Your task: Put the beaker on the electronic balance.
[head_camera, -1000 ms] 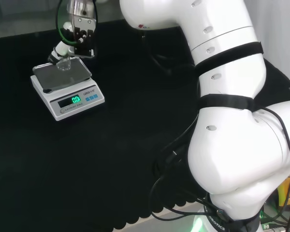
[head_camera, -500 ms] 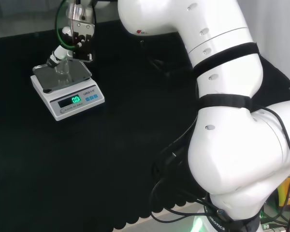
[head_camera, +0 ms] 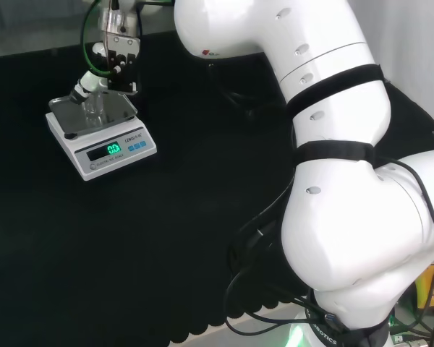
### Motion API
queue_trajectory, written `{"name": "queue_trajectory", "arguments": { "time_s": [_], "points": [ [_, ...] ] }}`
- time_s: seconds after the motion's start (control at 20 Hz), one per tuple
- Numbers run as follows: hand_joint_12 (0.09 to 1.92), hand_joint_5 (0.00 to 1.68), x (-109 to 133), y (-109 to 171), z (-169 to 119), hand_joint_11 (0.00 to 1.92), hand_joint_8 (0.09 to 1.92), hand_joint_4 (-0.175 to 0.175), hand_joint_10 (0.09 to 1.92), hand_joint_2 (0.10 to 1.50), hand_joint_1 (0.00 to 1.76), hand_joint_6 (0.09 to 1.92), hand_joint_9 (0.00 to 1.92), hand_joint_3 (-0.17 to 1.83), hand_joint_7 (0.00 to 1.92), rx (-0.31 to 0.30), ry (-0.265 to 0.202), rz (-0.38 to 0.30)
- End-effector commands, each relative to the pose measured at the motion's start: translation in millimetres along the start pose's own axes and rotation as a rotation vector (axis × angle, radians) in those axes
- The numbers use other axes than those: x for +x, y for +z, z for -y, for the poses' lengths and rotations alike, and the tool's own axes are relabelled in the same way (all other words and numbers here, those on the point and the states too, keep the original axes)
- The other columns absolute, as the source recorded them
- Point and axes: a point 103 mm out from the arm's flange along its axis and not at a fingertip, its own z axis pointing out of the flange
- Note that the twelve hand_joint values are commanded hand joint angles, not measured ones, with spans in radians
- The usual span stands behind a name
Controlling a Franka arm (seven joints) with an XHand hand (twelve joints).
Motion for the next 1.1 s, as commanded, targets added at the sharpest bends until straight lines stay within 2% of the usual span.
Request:
{"name": "queue_trajectory", "arguments": {
  "time_s": [0.05, 0.25, 0.35, 0.4, 0.45, 0.5, 0.6, 0.7, 0.8, 0.95, 1.1],
  "points": [
    [0.75, 1.31, -9, 1, 2, 1.62, 0.27, -0.175, 0.64, 0.49, 1.2, 0.76, 1.92, 0.97, 1.92, 0.009, 0.004, -0.003],
    [0.75, 1.31, -6, 7, 1, 1.62, 0.27, -0.175, 0.64, 0.49, 1.2, 0.76, 1.92, 0.97, 1.92, 0.025, 0.003, 0.012],
    [0.75, 1.32, -9, 6, 1, 1.61, 0.27, -0.175, 0.64, 0.48, 1.2, 0.76, 1.92, 0.97, 1.92, 0.057, -0.008, -0.003],
    [0.78, 1.32, -10, 4, 1, 1.59, 0.27, -0.161, 0.65, 0.48, 1.2, 0.76, 1.92, 0.98, 1.92, 0.076, -0.016, -0.009],
    [0.82, 1.31, -11, 2, 2, 1.55, 0.29, -0.048, 0.65, 0.49, 1.18, 0.76, 1.92, 0.95, 1.9, 0.089, -0.023, -0.007],
    [0.9, 1.25, -11, 0, 4, 1.46, 0.34, -0.076, 0.65, 0.53, 1.07, 0.79, 1.87, 0.84, 1.83, 0.094, -0.028, -0.001],
    [1.08, 0.95, -12, -7, 7, 1.23, 0.59, -0.144, 0.67, 0.6, 0.86, 0.93, 1.62, 0.61, 1.51, 0.109, -0.036, 0.014],
    [1.28, 0.6, -10, -15, 12, 0.91, 0.81, -0.132, 0.75, 0.63, 0.7, 0.89, 1.15, 0.45, 1.03, 0.104, -0.045, 0.038],
    [1.41, 0.39, -12, -25, 17, 0.64, 0.9, -0.113, 0.82, 0.65, 0.61, 0.75, 0.74, 0.34, 0.66, 0.091, -0.049, 0.044],
    [1.49, 0.29, -15, -40, 26, 0.3, 0.9, -0.099, 0.9, 0.67, 0.54, 0.49, 0.29, 0.23, 0.3, 0.067, -0.045, 0.055],
    [1.53, 0.29, -20, -55, 35, 0.12, 0.88, -0.095, 0.94, 0.7, 0.51, 0.31, 0.1, 0.15, 0.16, 0.05, -0.051, 0.042]
  ]
}}
